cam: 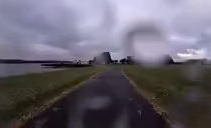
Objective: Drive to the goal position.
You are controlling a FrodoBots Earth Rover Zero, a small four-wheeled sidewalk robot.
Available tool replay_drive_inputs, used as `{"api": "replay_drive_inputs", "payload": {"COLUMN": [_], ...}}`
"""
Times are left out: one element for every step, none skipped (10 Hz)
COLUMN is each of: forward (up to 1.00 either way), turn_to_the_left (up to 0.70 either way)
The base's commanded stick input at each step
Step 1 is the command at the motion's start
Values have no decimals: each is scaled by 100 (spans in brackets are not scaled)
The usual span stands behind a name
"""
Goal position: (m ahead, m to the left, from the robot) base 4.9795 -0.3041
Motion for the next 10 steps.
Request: {"api": "replay_drive_inputs", "payload": {"forward": [70,70,70,70,70,70,70,70,70,70], "turn_to_the_left": [0,0,-14,-14,-14,-14,-14,-14,-14,-14]}}
